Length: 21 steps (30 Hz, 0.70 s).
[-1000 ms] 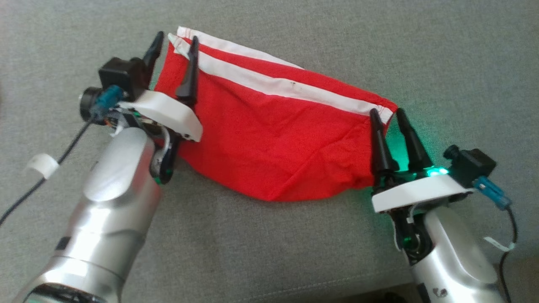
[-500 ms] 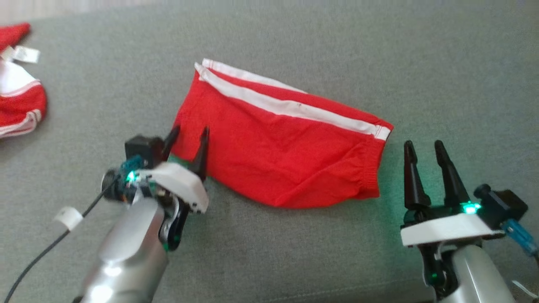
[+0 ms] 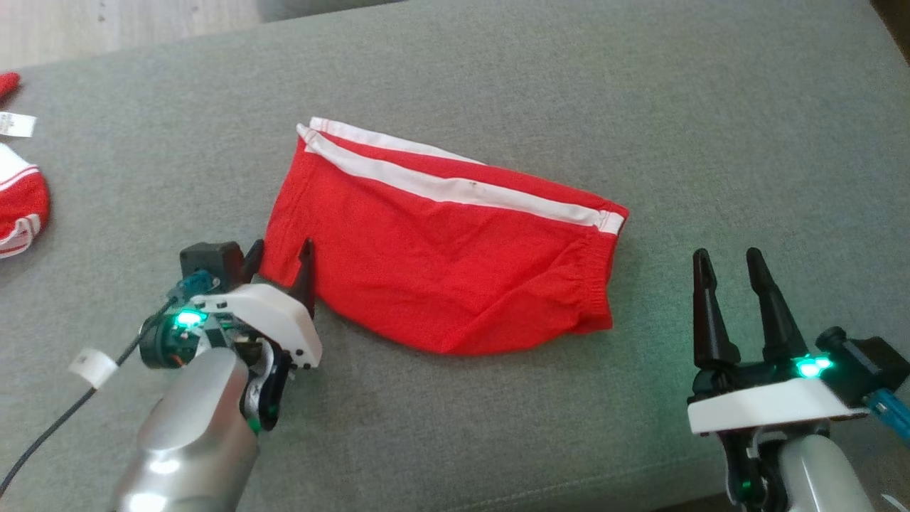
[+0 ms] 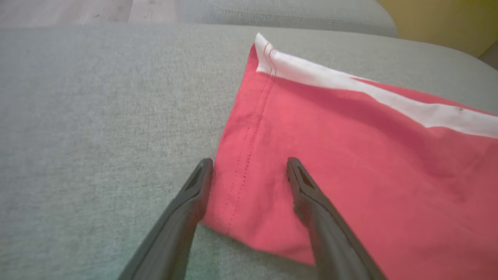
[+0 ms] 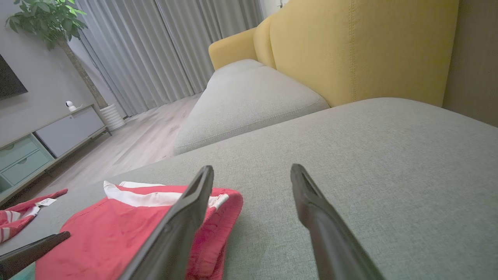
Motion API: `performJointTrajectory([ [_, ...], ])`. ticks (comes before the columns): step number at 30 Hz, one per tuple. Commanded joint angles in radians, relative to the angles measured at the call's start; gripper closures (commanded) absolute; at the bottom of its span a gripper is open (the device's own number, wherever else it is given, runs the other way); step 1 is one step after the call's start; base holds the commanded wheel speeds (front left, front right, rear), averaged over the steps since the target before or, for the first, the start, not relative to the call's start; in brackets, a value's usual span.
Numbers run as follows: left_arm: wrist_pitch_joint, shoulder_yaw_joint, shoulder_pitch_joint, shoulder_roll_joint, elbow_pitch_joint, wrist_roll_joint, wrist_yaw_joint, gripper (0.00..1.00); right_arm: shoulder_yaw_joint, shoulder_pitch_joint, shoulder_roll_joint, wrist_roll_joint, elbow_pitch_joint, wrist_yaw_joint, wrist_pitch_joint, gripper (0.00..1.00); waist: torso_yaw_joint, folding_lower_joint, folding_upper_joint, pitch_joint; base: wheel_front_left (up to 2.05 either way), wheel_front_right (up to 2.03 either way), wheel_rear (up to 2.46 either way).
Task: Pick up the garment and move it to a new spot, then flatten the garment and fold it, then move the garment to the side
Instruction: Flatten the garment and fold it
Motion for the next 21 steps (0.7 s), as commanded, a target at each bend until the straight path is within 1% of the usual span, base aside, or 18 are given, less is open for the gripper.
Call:
performJointTrajectory([
  [1, 0.010, 0.038, -0.047, 0.033, -0.014, -0.013, 0.003, 0.00, 0.026, -0.008, -0.001, -0.004, -0.039, 0.008, 0.003, 0.00, -0.009, 0.0000, 0.0000, 0.010, 0.00, 0.00, 0.00],
  [4, 0.043, 0.037, -0.059, 0.039, 0.005, -0.021, -0.003, 0.00, 0.037, -0.010, -0.001, 0.000, -0.040, 0.008, 0.004, 0.00, -0.018, 0.0000, 0.0000, 0.017, 0.00, 0.00, 0.00],
  [11, 0.096, 0.017, -0.065, 0.027, 0.026, -0.045, -0.046, 0.00, 0.047, -0.016, -0.001, 0.008, -0.034, 0.008, 0.000, 0.00, -0.030, 0.0000, 0.0000, 0.024, 0.00, 0.00, 0.00],
  [12, 0.103, 0.013, -0.064, 0.024, 0.027, -0.048, -0.053, 0.13, 0.048, -0.017, -0.001, 0.008, -0.033, 0.008, 0.000, 0.00, -0.032, 0.0000, 0.0000, 0.026, 0.00, 0.00, 0.00],
  [13, 0.107, 0.009, -0.064, 0.020, 0.027, -0.050, -0.060, 0.56, 0.049, -0.019, -0.001, 0.008, -0.033, 0.008, -0.001, 0.00, -0.034, 0.0000, 0.0000, 0.027, 0.00, 0.00, 0.00],
  [14, 0.107, 0.007, -0.065, 0.017, 0.026, -0.052, -0.062, 0.89, 0.049, -0.020, -0.001, 0.007, -0.032, 0.008, -0.002, 0.00, -0.035, 0.0000, 0.0000, 0.028, 0.00, 0.00, 0.00],
  [15, 0.105, 0.006, -0.066, 0.014, 0.026, -0.053, -0.064, 1.00, 0.048, -0.021, -0.001, 0.007, -0.031, 0.008, -0.004, 0.00, -0.035, 0.0000, 0.0000, 0.028, 0.00, 0.00, 0.00],
  [18, 0.082, 0.005, -0.068, 0.011, 0.020, -0.051, -0.063, 1.00, 0.042, -0.023, -0.001, 0.005, -0.027, 0.008, -0.008, 0.00, -0.031, 0.0000, 0.0000, 0.021, 0.00, 0.00, 0.00],
  [21, 0.047, 0.015, -0.061, 0.013, 0.009, -0.052, -0.049, 1.00, 0.025, -0.021, -0.001, -0.006, -0.027, 0.008, -0.010, 0.00, -0.010, 0.0000, 0.0000, -0.004, 0.00, 0.00, 0.00],
])
